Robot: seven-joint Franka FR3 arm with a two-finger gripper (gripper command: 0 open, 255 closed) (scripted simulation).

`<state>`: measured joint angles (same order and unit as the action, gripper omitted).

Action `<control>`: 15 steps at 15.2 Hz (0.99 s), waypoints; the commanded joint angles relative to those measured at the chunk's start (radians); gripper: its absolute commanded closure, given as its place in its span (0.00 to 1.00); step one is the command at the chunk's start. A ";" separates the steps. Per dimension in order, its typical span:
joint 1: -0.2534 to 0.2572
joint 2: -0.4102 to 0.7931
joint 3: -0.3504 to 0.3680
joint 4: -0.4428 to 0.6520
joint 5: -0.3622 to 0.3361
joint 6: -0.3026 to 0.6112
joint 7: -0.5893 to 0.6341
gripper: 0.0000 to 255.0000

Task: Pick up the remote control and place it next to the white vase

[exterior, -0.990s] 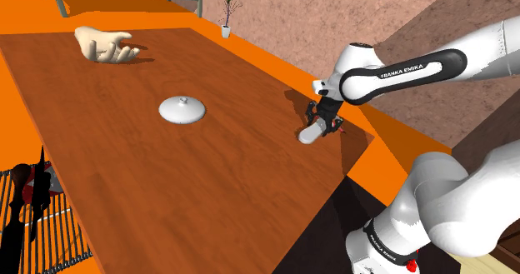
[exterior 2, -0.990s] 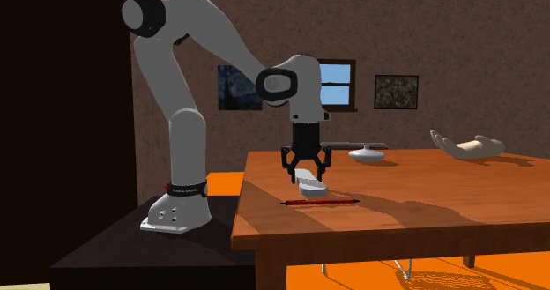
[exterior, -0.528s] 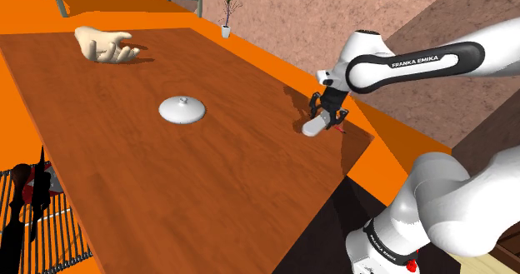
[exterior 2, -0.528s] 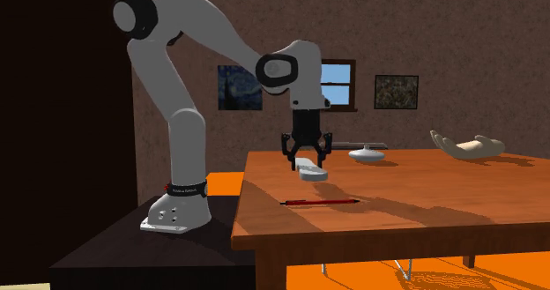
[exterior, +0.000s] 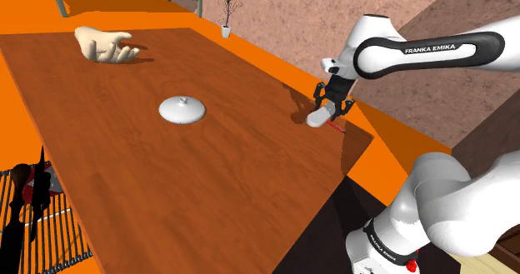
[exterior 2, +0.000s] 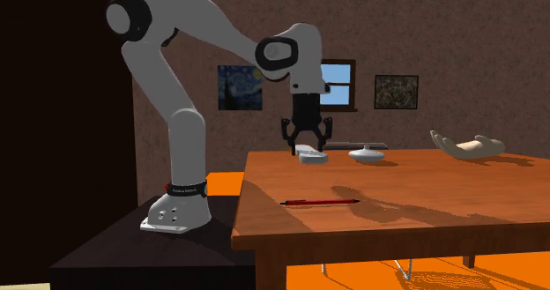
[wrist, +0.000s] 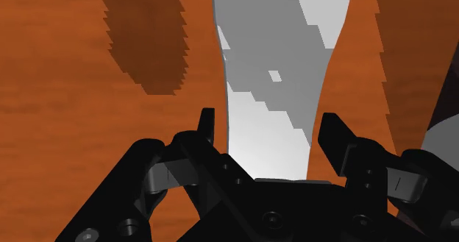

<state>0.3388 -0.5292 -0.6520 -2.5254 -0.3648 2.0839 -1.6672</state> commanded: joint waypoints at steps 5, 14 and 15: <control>-0.001 -0.034 0.031 0.056 0.011 -0.090 0.002 1.00; 0.085 0.080 0.081 0.169 0.097 -0.105 0.068 1.00; 0.101 0.107 0.086 0.188 0.114 -0.099 0.079 1.00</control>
<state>0.4239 -0.4464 -0.5737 -2.3486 -0.2671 1.9746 -1.6037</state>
